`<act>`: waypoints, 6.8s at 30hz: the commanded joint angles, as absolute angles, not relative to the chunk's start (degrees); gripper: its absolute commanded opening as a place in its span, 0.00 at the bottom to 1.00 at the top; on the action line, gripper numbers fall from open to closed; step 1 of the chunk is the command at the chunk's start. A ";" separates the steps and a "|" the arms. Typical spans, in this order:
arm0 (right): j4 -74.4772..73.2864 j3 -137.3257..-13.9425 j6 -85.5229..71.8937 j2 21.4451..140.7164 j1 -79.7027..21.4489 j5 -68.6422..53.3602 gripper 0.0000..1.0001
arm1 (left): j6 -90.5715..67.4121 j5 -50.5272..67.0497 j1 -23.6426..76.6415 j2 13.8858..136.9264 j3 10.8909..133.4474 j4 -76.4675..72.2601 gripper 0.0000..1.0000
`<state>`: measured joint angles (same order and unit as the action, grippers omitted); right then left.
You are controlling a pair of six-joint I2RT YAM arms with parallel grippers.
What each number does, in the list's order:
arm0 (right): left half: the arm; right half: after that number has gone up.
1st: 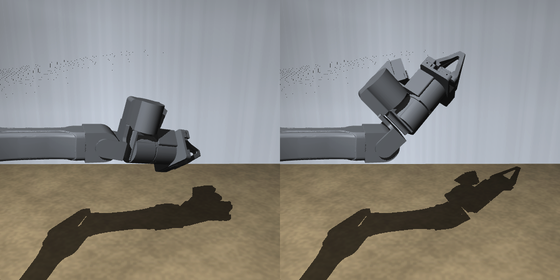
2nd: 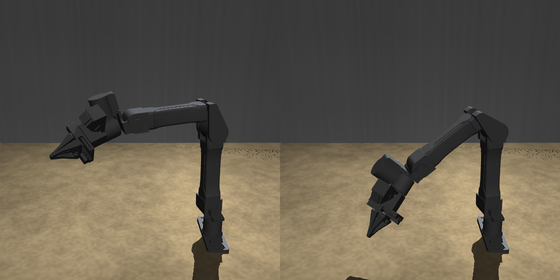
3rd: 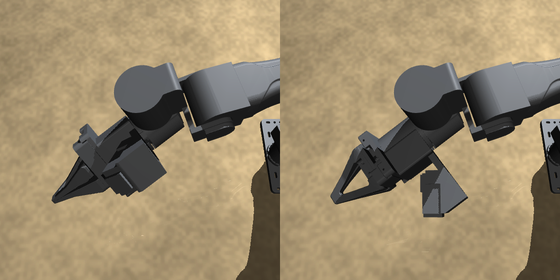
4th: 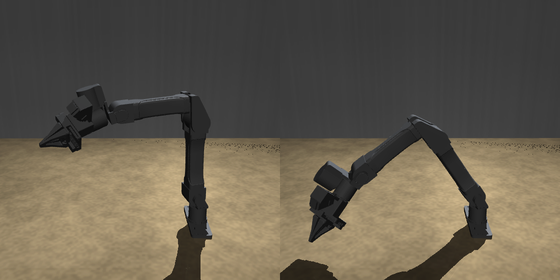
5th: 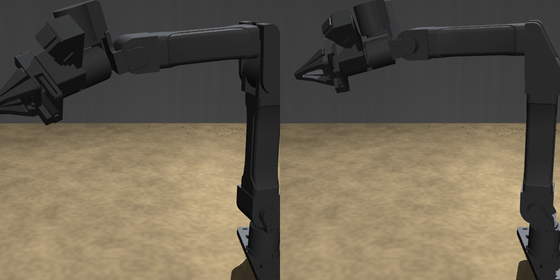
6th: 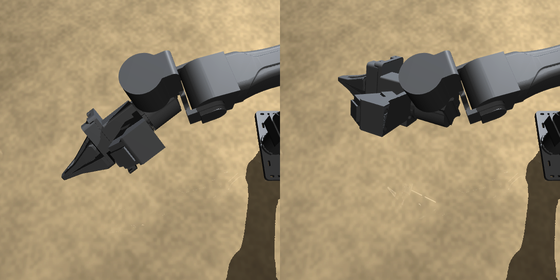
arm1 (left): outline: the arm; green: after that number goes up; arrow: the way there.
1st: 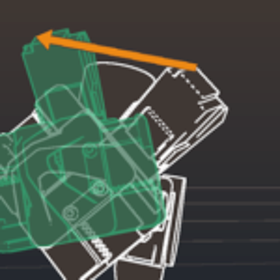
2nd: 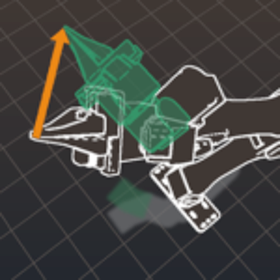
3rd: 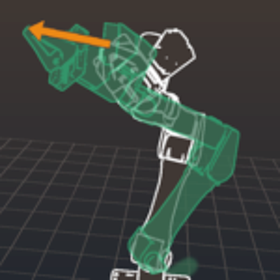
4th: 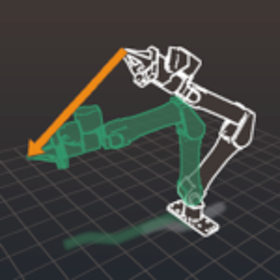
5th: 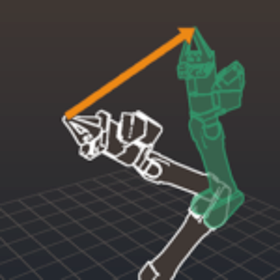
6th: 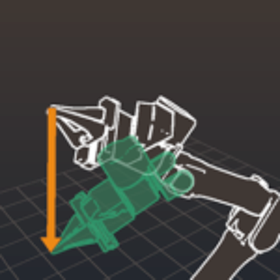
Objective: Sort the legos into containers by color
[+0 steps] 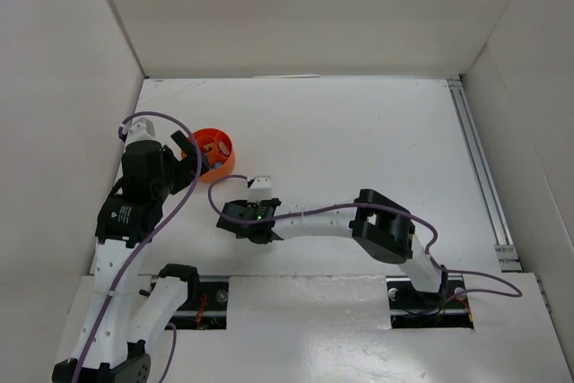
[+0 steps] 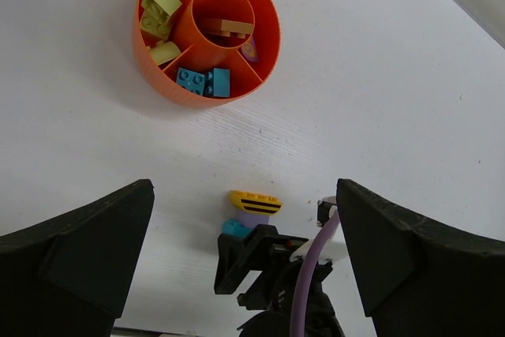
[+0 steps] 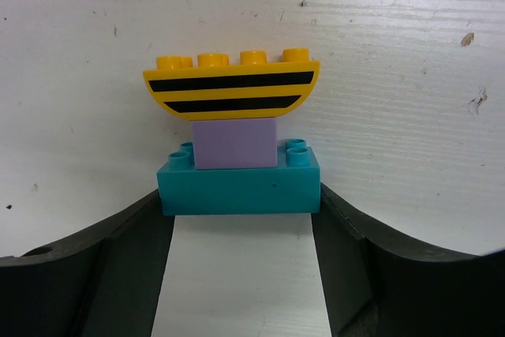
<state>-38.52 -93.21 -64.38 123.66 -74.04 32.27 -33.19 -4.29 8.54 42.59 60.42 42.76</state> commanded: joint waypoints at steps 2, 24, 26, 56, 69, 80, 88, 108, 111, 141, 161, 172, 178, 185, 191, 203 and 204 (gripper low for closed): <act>-41.12 -90.01 -65.83 124.72 -73.21 33.57 0.52 | -31.29 -3.35 8.70 42.01 59.85 42.97 1.00; -10.27 -52.20 17.66 60.38 -72.42 3.27 0.36 | -27.67 64.42 9.32 42.19 39.47 8.28 1.00; -11.77 -54.21 19.42 61.08 -72.42 2.64 0.34 | -29.61 64.95 9.84 41.57 38.94 4.86 1.00; -9.76 -62.14 25.14 70.31 -71.90 5.97 0.28 | -32.34 68.99 11.07 38.59 34.72 2.98 0.32; -11.42 -55.64 24.09 63.82 -68.12 7.91 0.26 | -26.37 64.61 11.07 40.61 38.32 10.54 0.00; -12.57 -50.45 24.08 57.12 -59.94 4.39 0.25 | -24.96 55.66 10.55 46.58 43.75 12.12 0.00; -11.34 -53.00 22.94 62.40 -55.56 6.06 0.25 | -24.78 30.69 10.02 48.59 49.83 23.11 0.00; -11.34 -56.69 17.49 66.80 -51.33 9.67 0.26 | -29.70 13.81 11.16 54.76 45.44 25.49 0.00; -11.34 -56.69 16.96 66.27 -51.33 10.19 0.26 | -31.46 13.80 11.16 54.76 44.74 24.00 0.00; -15.82 -50.36 15.82 59.77 -39.73 0.88 0.26 | -38.23 4.92 27.07 76.55 44.56 11.70 0.20; -10.30 -47.99 24.08 58.54 -45.24 -16.42 0.28 | -35.60 12.98 27.07 62.77 49.83 15.13 0.83; -3.96 -51.15 30.06 61.17 -50.63 -26.54 0.28 | -36.65 46.22 27.60 55.63 44.82 -8.51 0.95; -0.44 -51.68 28.92 61.17 -50.63 -26.28 0.28 | -36.66 49.66 29.27 55.63 43.59 -11.79 0.83; 0.35 -54.14 28.92 64.77 -51.15 -29.18 0.28 | -36.65 47.29 30.41 58.09 44.82 -10.28 0.66; 0.35 -55.20 28.92 65.30 -51.77 -26.64 0.26 | -36.65 44.83 30.41 58.71 45.88 -9.05 0.25; -3.96 -56.43 25.41 65.83 -51.77 -10.03 0.59 | -36.65 39.47 30.41 55.63 48.07 -2.99 0.00; -3.96 -56.43 24.70 65.83 -51.77 -9.15 0.65 | -36.04 38.85 30.41 55.63 48.77 -2.47 0.00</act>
<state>-3.53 -53.49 27.83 66.08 -52.64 -17.80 -38.57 40.47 30.39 57.89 45.52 -4.47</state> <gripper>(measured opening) 0.709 0.348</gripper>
